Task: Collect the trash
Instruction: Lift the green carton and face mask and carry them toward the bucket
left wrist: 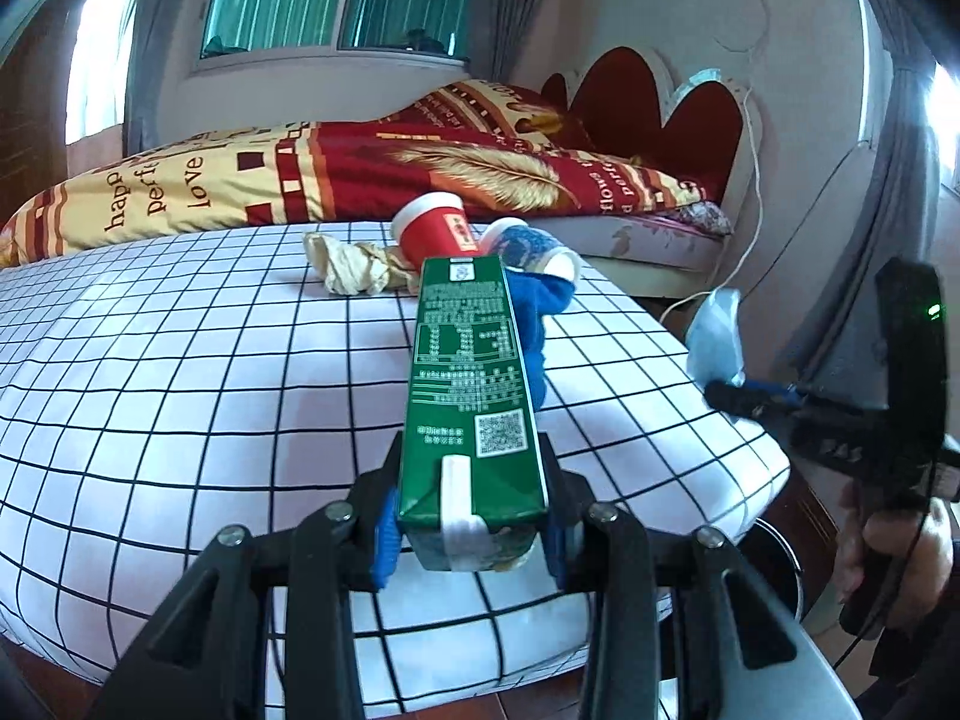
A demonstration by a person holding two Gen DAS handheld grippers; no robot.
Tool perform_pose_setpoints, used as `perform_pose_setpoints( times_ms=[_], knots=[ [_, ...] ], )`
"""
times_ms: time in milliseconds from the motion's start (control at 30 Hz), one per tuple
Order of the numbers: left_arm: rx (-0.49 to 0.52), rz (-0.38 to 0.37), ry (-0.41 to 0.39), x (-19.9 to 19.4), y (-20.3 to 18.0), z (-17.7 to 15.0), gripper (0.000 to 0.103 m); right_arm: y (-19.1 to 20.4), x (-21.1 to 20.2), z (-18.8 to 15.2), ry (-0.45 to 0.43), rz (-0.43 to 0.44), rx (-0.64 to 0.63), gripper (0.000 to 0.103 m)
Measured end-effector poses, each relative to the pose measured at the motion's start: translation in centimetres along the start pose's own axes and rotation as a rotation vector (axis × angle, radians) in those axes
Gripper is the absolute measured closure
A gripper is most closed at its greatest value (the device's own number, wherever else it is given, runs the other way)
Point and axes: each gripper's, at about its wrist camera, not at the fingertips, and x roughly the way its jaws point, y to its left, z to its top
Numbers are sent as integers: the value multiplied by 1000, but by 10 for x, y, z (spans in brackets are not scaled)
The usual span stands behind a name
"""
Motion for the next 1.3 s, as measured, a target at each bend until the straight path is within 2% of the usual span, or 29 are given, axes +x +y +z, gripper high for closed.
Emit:
perform_pose_setpoints(
  times_ms=[133,200,267,300,433,467,500,567,767,1000,1300],
  knots=[
    [-13,14,1,2,7,3,64,0,25,-2,60,6,-1,74],
    [-17,19,5,3,11,2,64,4,37,-1,105,-8,-20,69],
    [-20,23,6,3,15,2,64,8,44,0,119,-41,-38,34],
    [-21,26,7,3,16,1,64,9,45,2,106,-58,-50,32],
    [-24,31,16,3,20,1,64,16,57,13,90,-75,-99,34],
    [-24,32,20,4,20,1,64,16,63,14,117,-68,-102,50],
    [-24,34,23,5,21,0,64,16,68,15,146,-54,-108,54],
    [-25,36,27,7,22,0,64,18,67,16,143,-45,-120,64],
    [-20,23,13,0,16,-1,64,27,26,17,41,-58,-123,64],
    [40,-31,-28,-21,-16,2,64,23,-33,3,-27,-66,-106,64],
    [114,-132,-12,-29,-74,-10,64,-14,-102,-31,-72,-140,-46,64]
  ],
)
